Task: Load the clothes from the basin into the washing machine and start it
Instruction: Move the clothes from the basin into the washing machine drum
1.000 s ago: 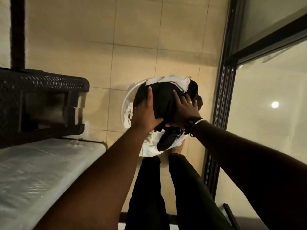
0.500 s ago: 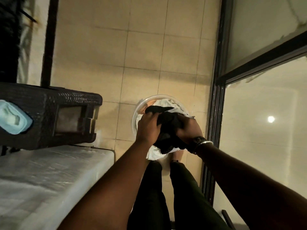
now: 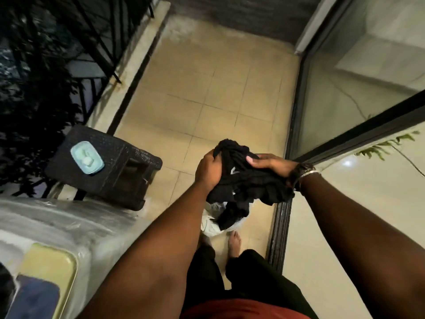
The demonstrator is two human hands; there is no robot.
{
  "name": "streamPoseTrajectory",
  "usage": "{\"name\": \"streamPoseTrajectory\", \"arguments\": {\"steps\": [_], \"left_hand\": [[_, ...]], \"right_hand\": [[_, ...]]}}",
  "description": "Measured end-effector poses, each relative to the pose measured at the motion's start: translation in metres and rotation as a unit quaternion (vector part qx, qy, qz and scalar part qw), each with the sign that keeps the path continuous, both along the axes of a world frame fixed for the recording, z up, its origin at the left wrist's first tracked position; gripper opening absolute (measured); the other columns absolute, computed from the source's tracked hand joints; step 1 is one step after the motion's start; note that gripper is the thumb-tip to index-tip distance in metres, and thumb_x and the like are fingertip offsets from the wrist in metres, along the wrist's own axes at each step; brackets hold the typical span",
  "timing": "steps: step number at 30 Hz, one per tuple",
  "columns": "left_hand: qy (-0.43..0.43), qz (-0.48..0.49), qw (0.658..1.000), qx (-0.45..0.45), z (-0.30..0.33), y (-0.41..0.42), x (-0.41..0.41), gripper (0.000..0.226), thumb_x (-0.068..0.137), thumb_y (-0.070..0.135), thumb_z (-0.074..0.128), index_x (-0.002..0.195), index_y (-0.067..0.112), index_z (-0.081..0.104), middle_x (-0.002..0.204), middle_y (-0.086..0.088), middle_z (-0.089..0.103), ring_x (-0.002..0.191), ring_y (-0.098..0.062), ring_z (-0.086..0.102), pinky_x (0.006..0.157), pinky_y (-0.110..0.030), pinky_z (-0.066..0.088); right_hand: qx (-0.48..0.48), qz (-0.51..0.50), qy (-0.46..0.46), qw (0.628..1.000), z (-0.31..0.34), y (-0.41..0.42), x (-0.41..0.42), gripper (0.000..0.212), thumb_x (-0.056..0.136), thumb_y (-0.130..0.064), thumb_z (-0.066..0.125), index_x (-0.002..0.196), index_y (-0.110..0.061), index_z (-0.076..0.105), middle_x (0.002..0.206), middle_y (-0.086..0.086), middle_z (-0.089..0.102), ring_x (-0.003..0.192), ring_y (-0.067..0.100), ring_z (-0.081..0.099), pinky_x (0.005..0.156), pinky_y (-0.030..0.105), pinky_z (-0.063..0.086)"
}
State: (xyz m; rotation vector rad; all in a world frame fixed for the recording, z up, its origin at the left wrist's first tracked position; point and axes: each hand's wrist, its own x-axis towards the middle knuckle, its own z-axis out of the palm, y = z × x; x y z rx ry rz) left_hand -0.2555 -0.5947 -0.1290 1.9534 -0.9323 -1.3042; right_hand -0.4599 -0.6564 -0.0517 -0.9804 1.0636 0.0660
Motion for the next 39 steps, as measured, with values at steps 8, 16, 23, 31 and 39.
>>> {"name": "streamPoseTrajectory", "arguments": {"steps": [8, 16, 23, 31, 39], "left_hand": [[-0.129, -0.106, 0.986, -0.017, 0.063, 0.034, 0.044, 0.043, 0.103, 0.055, 0.042, 0.122, 0.02, 0.059, 0.119, -0.014, 0.068, 0.109, -0.033, 0.064, 0.09, -0.038, 0.05], [-0.378, -0.368, 0.849, 0.0, 0.128, 0.122, 0.07, 0.098, 0.076, 0.093, 0.04, 0.147, 0.027, 0.022, 0.11, -0.019, 0.067, 0.103, -0.037, 0.065, 0.082, -0.041, 0.049], [-0.536, -0.444, 0.718, -0.004, 0.148, 0.162, 0.112, 0.065, 0.089, 0.077, 0.045, 0.131, 0.029, 0.057, 0.102, -0.011, 0.07, 0.099, -0.033, 0.067, 0.079, -0.04, 0.053], [-0.684, -0.313, 0.659, -0.001, 0.281, 0.191, 0.187, 0.061, 0.089, 0.074, 0.05, 0.111, 0.018, 0.061, 0.091, -0.011, 0.07, 0.088, -0.034, 0.068, 0.066, -0.037, 0.049], [-0.763, -0.017, 0.646, 0.007, 0.428, 0.266, 0.268, 0.069, 0.081, 0.06, 0.072, 0.13, 0.013, 0.06, 0.103, -0.017, 0.072, 0.1, -0.038, 0.069, 0.074, -0.041, 0.052]], "right_hand": [[-0.181, 0.36, 0.171, 0.899, 0.024, 0.009, -0.003, 0.043, 0.064, -0.05, 0.093, 0.093, -0.026, 0.074, 0.088, -0.009, 0.078, 0.087, 0.024, 0.072, 0.077, 0.029, 0.056], [-0.473, 0.454, 0.277, 0.702, 0.067, 0.0, 0.016, 0.067, 0.076, -0.091, 0.044, 0.08, -0.027, 0.065, 0.071, -0.007, 0.065, 0.079, 0.021, 0.062, 0.088, 0.039, 0.044], [-0.613, 0.543, 0.316, 0.478, 0.114, -0.003, 0.052, 0.067, 0.069, -0.083, 0.052, 0.105, -0.029, 0.07, 0.104, -0.008, 0.065, 0.104, 0.018, 0.062, 0.101, 0.062, 0.024], [-0.831, 0.341, 0.243, 0.366, 0.225, 0.008, 0.12, 0.024, 0.067, -0.031, 0.077, 0.069, -0.017, 0.059, 0.055, 0.002, 0.058, 0.054, 0.025, 0.058, 0.078, 0.04, 0.042], [-0.875, 0.093, 0.132, 0.456, 0.345, 0.067, 0.257, 0.05, 0.072, -0.024, 0.072, 0.118, -0.009, 0.059, 0.08, 0.032, 0.063, 0.074, 0.051, 0.064, 0.065, 0.048, 0.053]]}}
